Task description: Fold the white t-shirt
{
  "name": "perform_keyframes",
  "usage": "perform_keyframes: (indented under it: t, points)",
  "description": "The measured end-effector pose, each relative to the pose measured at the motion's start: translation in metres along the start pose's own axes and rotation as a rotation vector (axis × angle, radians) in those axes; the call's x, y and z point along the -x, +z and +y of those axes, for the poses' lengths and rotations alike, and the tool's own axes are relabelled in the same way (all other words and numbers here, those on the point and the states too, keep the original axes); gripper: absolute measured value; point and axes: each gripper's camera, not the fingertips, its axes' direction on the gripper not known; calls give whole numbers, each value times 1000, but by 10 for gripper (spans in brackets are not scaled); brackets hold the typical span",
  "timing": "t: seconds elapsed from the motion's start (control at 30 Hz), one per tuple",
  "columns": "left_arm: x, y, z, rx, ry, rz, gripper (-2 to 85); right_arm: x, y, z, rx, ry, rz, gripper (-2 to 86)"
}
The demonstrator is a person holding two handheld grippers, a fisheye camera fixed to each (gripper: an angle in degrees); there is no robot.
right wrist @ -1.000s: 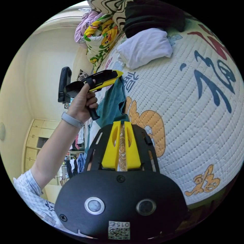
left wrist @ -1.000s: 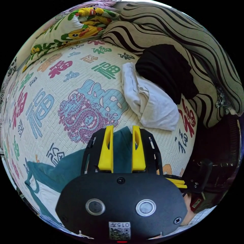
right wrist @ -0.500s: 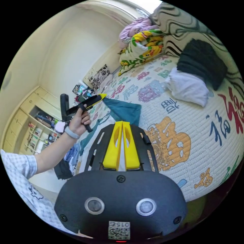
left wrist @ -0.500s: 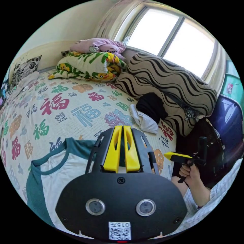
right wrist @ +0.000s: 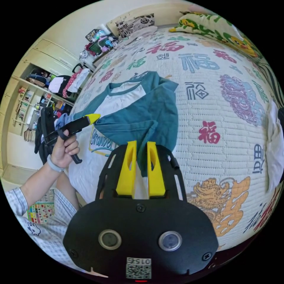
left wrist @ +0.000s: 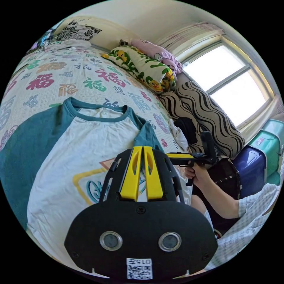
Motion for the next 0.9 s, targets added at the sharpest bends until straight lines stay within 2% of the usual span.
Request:
perform_keyframes:
  t: [0.07,0.17,0.23,0.3,0.33,0.4,0.5,0.63,0.77,0.9]
  points:
    - [12,-7,1,3,-19,1,-3,5,6,-3,9,-15,40,16]
    - [29,-24,3,1,-40,4,-2,26,-8,13,-110,-156,34,8]
    - [44,-39,10,-7,-57,5,0,54,-10,37,-184,-352,49,9]
    - [57,-47,18,14,-79,-2,4,71,10,49,-110,-458,159,14]
    - [67,-48,22,52,-105,14,10,76,28,51,-29,-460,233,21]
    - [79,-53,28,101,-144,39,21,75,46,52,22,-432,257,36]
    - [85,-76,31,66,-161,10,38,63,47,50,16,-341,168,51]
    - [72,-95,8,72,-50,-21,52,14,39,46,-66,-39,-67,44]
    - [59,-84,-14,116,20,-1,55,-32,48,41,-86,241,-166,61]
    - [49,-60,-41,125,51,-77,75,-65,63,29,-173,462,-347,74]
